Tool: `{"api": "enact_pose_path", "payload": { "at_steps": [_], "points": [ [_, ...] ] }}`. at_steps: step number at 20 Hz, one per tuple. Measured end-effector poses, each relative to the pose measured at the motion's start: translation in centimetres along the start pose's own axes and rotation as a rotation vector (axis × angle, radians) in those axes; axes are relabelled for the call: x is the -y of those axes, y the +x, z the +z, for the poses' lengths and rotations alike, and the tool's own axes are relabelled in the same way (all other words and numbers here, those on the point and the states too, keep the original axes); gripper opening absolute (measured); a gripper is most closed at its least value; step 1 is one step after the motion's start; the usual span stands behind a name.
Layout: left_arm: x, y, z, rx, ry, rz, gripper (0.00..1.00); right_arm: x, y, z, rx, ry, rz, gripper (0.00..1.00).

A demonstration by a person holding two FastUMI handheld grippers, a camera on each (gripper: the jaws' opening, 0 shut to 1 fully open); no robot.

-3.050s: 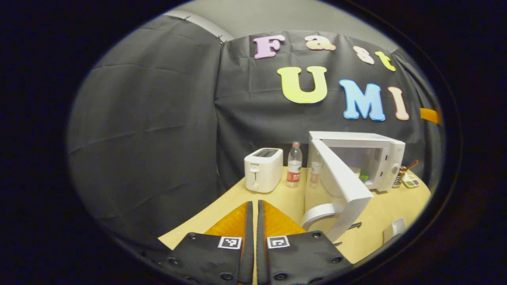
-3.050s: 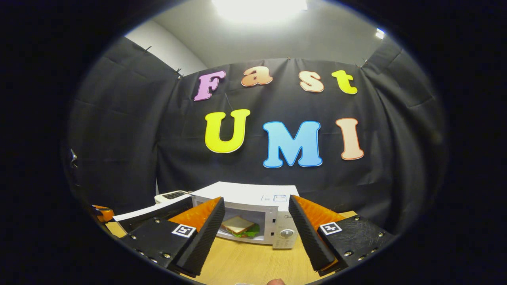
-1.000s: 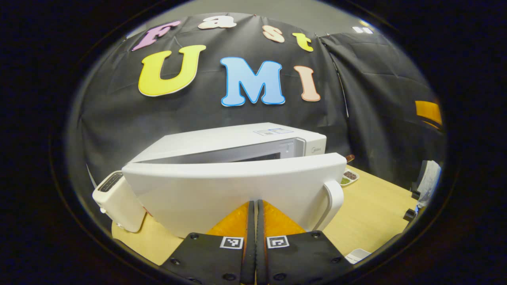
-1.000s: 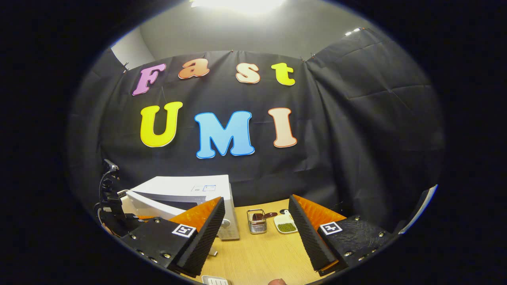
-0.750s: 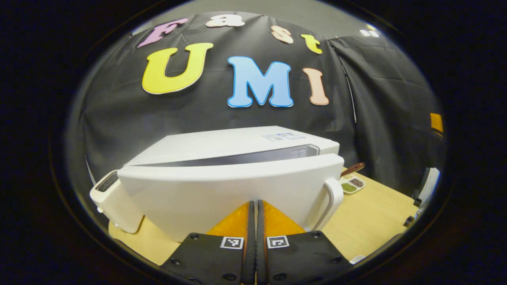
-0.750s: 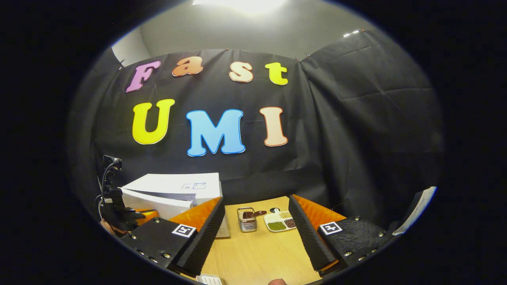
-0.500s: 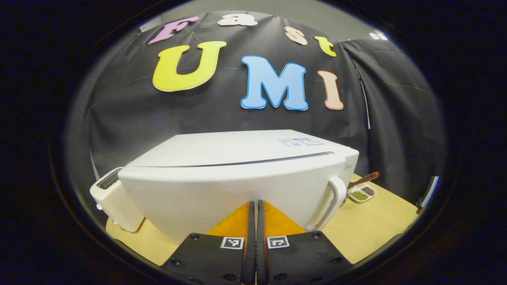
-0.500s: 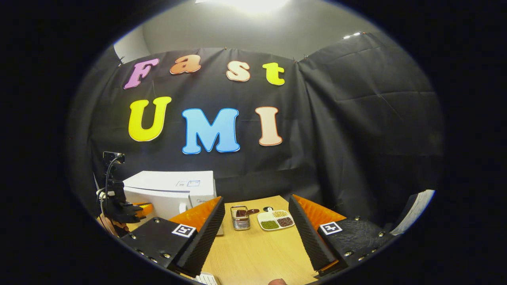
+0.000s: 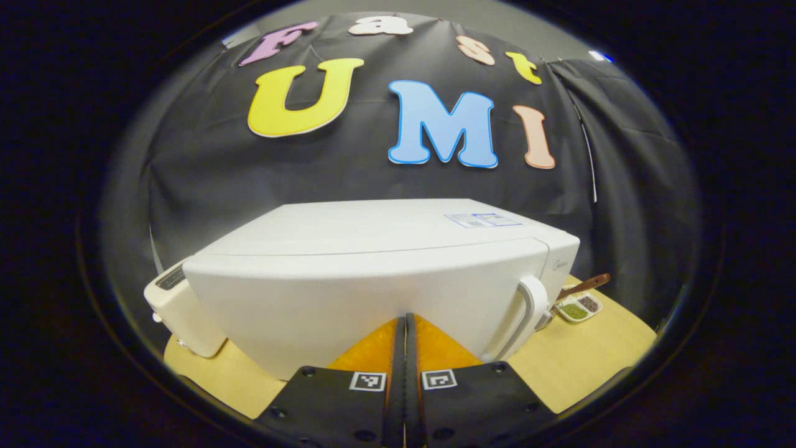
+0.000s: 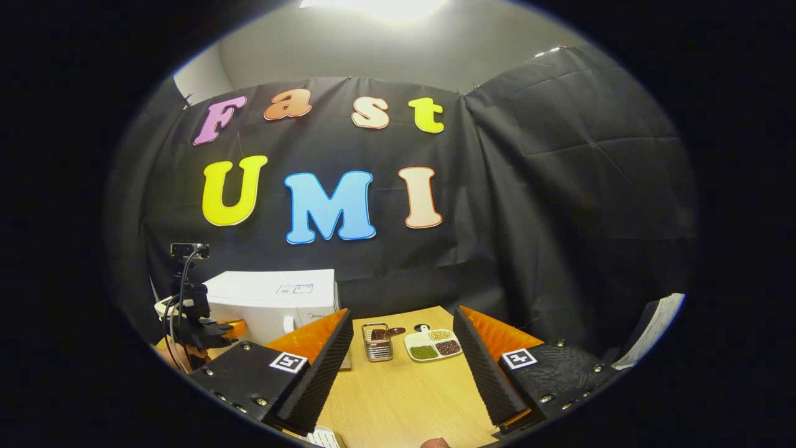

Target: Open the microwave oven with the left hand, put the food in, and close the microwave oven.

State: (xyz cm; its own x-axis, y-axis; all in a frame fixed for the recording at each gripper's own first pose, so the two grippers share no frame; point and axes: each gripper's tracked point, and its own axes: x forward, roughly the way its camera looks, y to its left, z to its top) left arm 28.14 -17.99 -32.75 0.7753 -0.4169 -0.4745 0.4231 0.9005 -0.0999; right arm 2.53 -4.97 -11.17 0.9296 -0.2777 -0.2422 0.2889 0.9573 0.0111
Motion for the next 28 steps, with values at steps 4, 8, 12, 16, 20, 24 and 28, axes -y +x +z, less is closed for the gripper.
{"api": "enact_pose_path", "payload": {
  "at_steps": [4, 8, 12, 16, 20, 24, 28],
  "points": [
    [-0.1, -2.5, 2.2, 0.060, 0.031, 0.040, 0.07, -0.5, 0.3, -0.6, -0.010, 0.013, 0.078, 0.98],
    [0.3, -6.2, 4.6, 0.130, 0.039, 0.073, 0.07, -0.1, 0.5, -0.3, -0.014, 0.019, 0.133, 0.98],
    [0.8, -10.3, 6.5, 0.174, 0.030, 0.104, 0.07, 0.6, 0.3, 0.0, -0.006, 0.018, 0.171, 0.98],
    [1.4, -15.4, 8.4, 0.231, 0.013, 0.140, 0.07, 1.1, -0.2, 0.5, 0.005, 0.010, 0.221, 0.98],
    [2.5, -20.8, 8.9, 0.266, -0.002, 0.187, 0.07, 2.1, -1.6, 0.9, 0.016, 0.020, 0.274, 0.98],
    [3.9, -27.1, 9.0, 0.301, -0.026, 0.220, 0.07, 2.9, -3.3, 1.6, 0.045, 0.000, 0.313, 0.98],
    [4.1, -32.9, 8.5, 0.326, -0.015, 0.235, 0.07, 2.4, -5.7, 2.0, 0.058, 0.003, 0.324, 0.98]
  ]
}}
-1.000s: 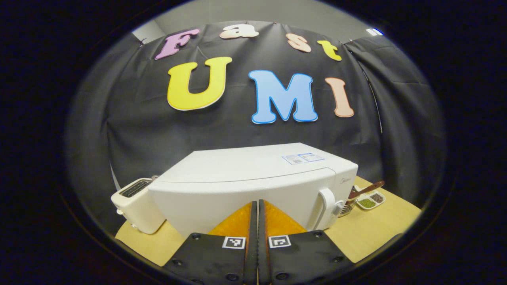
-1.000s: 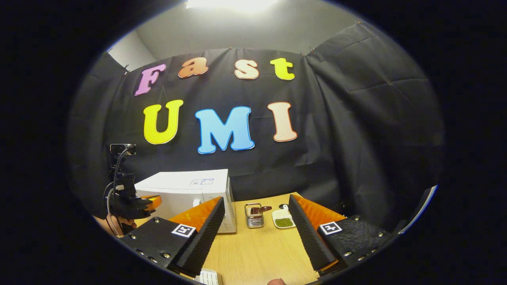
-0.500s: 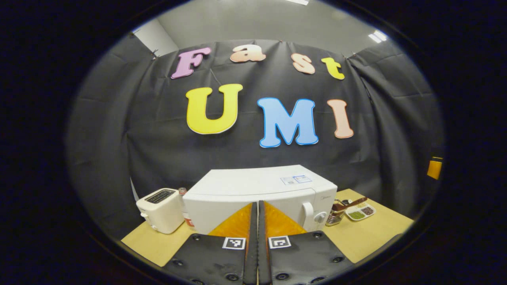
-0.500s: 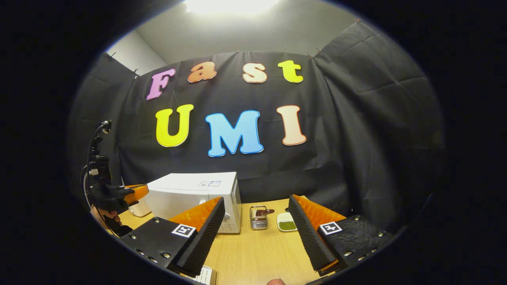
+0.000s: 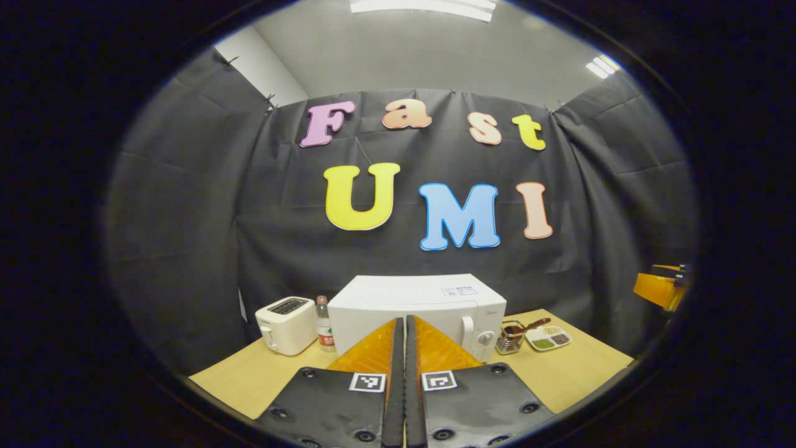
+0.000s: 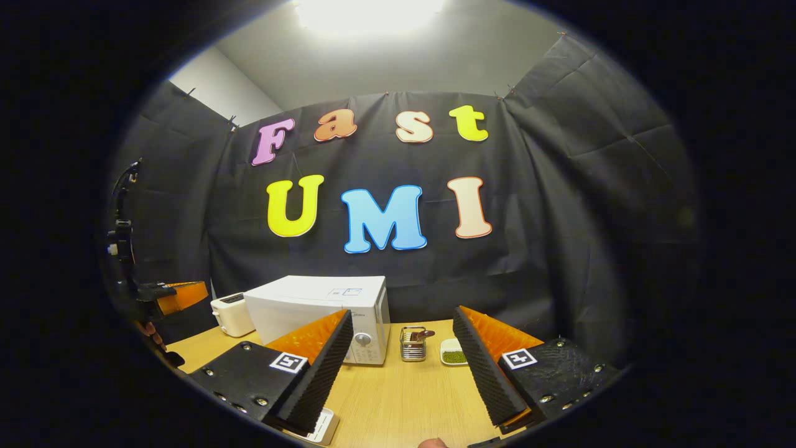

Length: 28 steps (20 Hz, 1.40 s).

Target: Open the microwave oven with the left hand, put the food in, and close the microwave oven.

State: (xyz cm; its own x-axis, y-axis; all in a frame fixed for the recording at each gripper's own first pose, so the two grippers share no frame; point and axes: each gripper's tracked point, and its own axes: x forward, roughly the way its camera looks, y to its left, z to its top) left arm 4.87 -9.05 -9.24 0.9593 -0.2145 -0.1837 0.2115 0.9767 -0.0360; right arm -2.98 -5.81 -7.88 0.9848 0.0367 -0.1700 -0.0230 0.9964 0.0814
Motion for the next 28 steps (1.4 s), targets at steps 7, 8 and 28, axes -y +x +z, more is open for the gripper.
{"api": "enact_pose_path", "payload": {
  "at_steps": [7, 8, 28],
  "points": [
    [-4.0, -5.8, 1.0, 0.037, 0.018, 0.033, 0.07, -2.6, -3.8, 0.6, 0.027, -0.012, -0.036, 0.98],
    [-4.7, -6.4, 1.1, 0.044, 0.021, 0.042, 0.07, -3.2, -4.3, 0.5, 0.030, -0.013, -0.035, 0.98],
    [-7.2, -9.9, 3.6, 0.178, 0.076, 0.065, 0.97, -7.4, -5.2, 0.7, 0.037, 0.020, -0.039, 0.98]
  ]
}}
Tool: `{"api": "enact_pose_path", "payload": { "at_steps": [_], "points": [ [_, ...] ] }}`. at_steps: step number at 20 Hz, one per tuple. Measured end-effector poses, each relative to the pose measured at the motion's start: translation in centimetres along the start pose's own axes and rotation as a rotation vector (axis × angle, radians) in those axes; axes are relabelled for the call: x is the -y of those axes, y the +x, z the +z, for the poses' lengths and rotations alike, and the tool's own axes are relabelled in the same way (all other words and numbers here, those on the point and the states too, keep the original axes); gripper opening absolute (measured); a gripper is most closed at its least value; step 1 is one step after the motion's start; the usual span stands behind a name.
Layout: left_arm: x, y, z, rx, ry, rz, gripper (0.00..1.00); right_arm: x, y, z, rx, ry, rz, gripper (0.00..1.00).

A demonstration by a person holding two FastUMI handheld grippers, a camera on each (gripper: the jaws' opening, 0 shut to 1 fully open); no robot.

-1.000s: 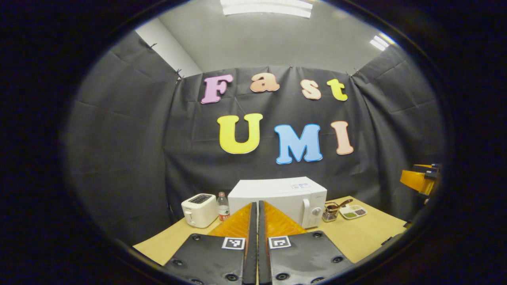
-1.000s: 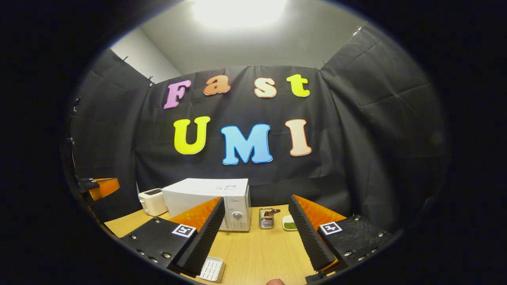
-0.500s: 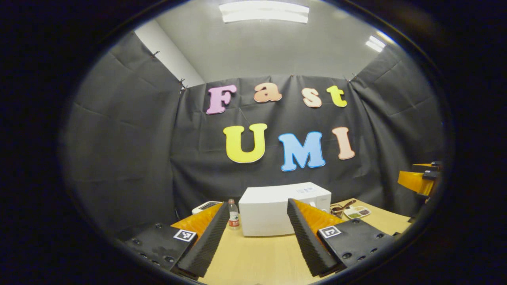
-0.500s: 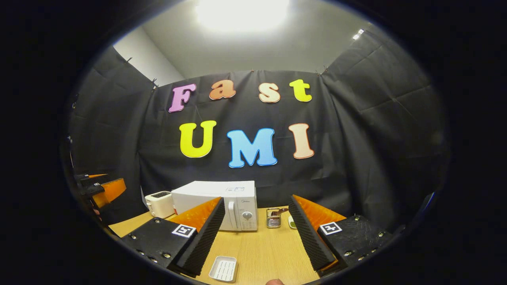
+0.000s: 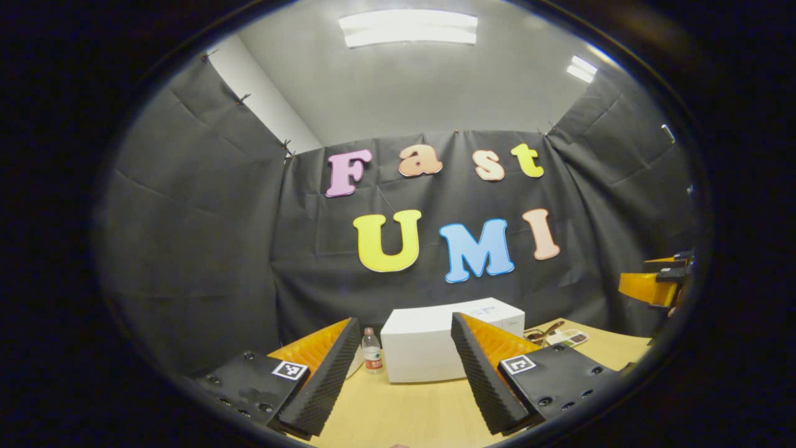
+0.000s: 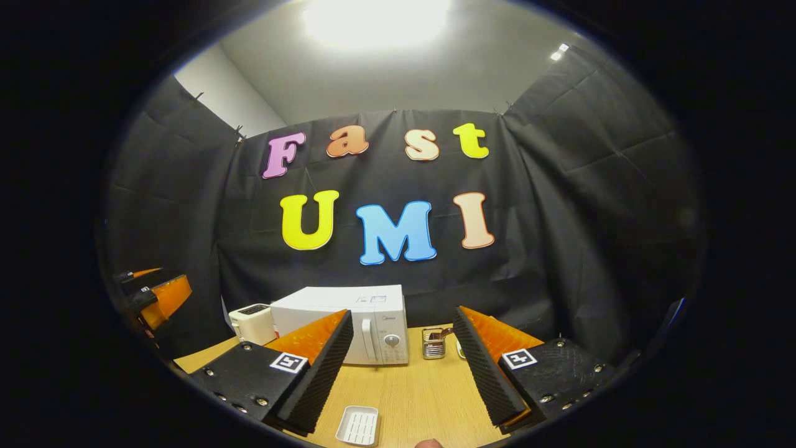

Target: Open the microwave oven with the left hand, put the food in, and close the microwave oven.

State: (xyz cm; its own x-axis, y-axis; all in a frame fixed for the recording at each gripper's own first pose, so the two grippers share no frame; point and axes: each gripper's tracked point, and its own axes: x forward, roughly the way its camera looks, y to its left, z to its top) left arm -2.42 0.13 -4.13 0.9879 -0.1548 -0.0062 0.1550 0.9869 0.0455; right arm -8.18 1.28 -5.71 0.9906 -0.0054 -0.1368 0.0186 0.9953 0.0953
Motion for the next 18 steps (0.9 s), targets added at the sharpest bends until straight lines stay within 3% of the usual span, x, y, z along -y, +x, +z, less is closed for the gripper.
{"api": "enact_pose_path", "payload": {
  "at_steps": [2, 3, 4, 5, 7, 8, 10, 12, 18],
  "points": [
    [-0.2, 0.5, -0.5, -0.011, -0.015, 0.003, 0.97, 0.1, 0.5, -0.1, -0.001, -0.003, -0.009, 0.98],
    [-0.4, 0.9, -0.9, -0.018, -0.020, 0.011, 0.90, 0.1, 0.7, 0.1, 0.002, -0.006, -0.010, 0.98],
    [-0.8, 1.3, -0.9, -0.022, -0.021, 0.021, 1.00, 0.0, 0.9, 0.4, 0.013, -0.006, -0.014, 0.98],
    [-1.0, 1.9, -0.9, -0.021, -0.022, 0.025, 0.97, -0.1, 1.3, 1.0, 0.033, -0.004, -0.016, 0.98],
    [-1.6, 2.6, -0.6, -0.015, -0.021, 0.034, 1.00, -0.1, 1.6, 1.5, 0.057, -0.001, -0.018, 0.98],
    [-1.7, 2.9, -0.5, -0.011, -0.023, 0.035, 0.90, -0.1, 1.7, 1.6, 0.061, -0.005, -0.018, 0.98],
    [-1.8, 3.2, -0.3, -0.002, -0.026, 0.033, 0.90, 0.0, 2.3, 1.6, 0.064, -0.015, -0.020, 0.98],
    [-1.6, 3.4, -0.4, -0.001, -0.020, 0.031, 1.00, -0.3, 3.0, 1.5, 0.060, -0.013, -0.016, 0.98],
    [-1.1, 3.8, -0.4, 0.000, -0.009, 0.021, 1.00, -1.0, 3.7, 1.4, 0.058, -0.024, 0.004, 0.98]
  ]
}}
